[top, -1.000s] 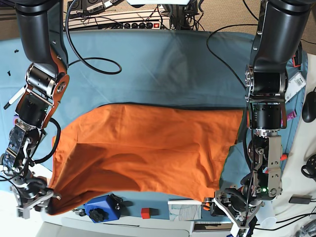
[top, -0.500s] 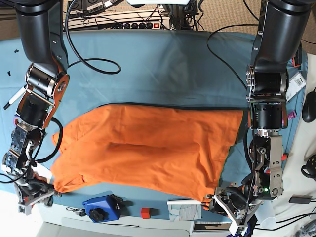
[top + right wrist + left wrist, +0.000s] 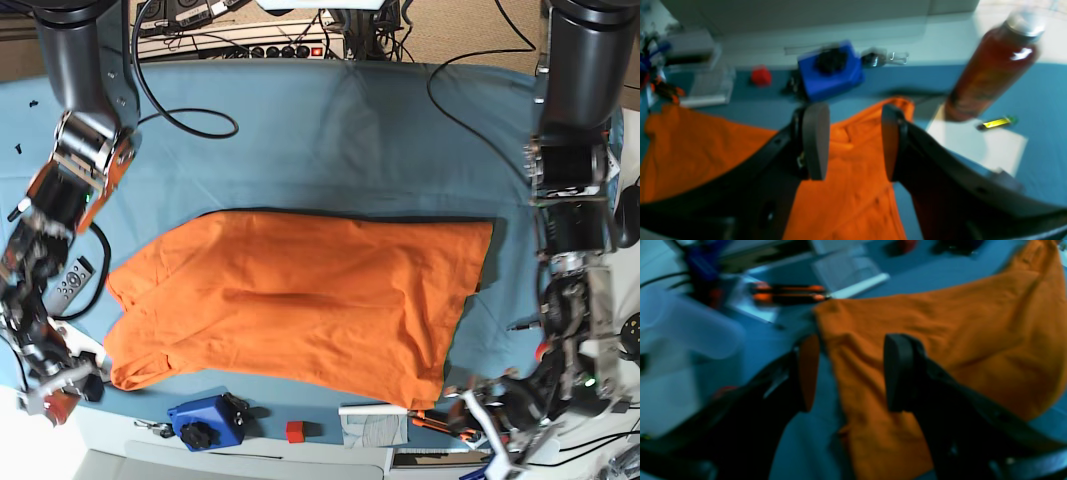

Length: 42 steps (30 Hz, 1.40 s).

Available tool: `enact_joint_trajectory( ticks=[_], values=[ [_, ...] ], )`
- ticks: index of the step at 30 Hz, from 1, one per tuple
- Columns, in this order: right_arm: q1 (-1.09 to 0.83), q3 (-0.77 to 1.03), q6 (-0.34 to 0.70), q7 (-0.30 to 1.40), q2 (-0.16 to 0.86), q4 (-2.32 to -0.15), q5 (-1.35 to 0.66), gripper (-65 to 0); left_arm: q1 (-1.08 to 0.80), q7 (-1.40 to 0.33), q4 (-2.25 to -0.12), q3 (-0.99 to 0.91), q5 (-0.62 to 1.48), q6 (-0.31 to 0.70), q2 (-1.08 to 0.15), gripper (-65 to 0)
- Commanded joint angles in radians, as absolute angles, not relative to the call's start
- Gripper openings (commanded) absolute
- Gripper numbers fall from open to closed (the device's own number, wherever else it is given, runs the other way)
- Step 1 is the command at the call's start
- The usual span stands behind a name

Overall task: Layout the t-shirt on the table in an organized manner, then fold the t-shirt properly
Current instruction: 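Raise both grippers away from the shirt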

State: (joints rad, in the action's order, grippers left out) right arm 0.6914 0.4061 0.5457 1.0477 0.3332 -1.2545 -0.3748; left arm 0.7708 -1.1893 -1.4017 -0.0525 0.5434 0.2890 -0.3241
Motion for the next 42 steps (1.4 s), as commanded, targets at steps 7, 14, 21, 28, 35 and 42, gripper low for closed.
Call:
enact_joint_trajectory(
  ticks=[7,14,21,28,35,42],
  values=[
    [0.469,0.561,0.550,1.164,0.349,-1.644,-0.476,-39.0,0.605,-1.201,-1.565,-0.087,0.550,0.279,-0.517,-35.6],
    [0.229,0.636,0.534,1.203,0.340,-1.698,-0.487,-39.0,0.384,-1.197,-1.726,-0.294,0.589,0.289,-0.638,-35.6],
    [0.011,0.636,0.503,1.068,0.299,-1.694,-0.485,-39.0,0.176,-1.198,-1.829,-0.468,0.651,0.320,-0.648,-35.6],
    [0.023,0.636,0.503,0.908,0.196,-1.533,-0.463,-39.0,0.054,-1.196,-1.919,-0.522,0.648,0.328,-0.643,-35.6],
    [0.194,0.636,0.536,0.905,0.174,-1.267,-0.493,-39.0,0.047,-1.188,-1.927,-0.522,0.648,0.327,-0.643,-35.6],
    [0.276,0.632,0.554,0.903,0.171,-1.168,-0.501,-39.0,0.047,-1.186,-1.927,-0.522,0.648,0.327,-0.643,-35.6]
  ],
)
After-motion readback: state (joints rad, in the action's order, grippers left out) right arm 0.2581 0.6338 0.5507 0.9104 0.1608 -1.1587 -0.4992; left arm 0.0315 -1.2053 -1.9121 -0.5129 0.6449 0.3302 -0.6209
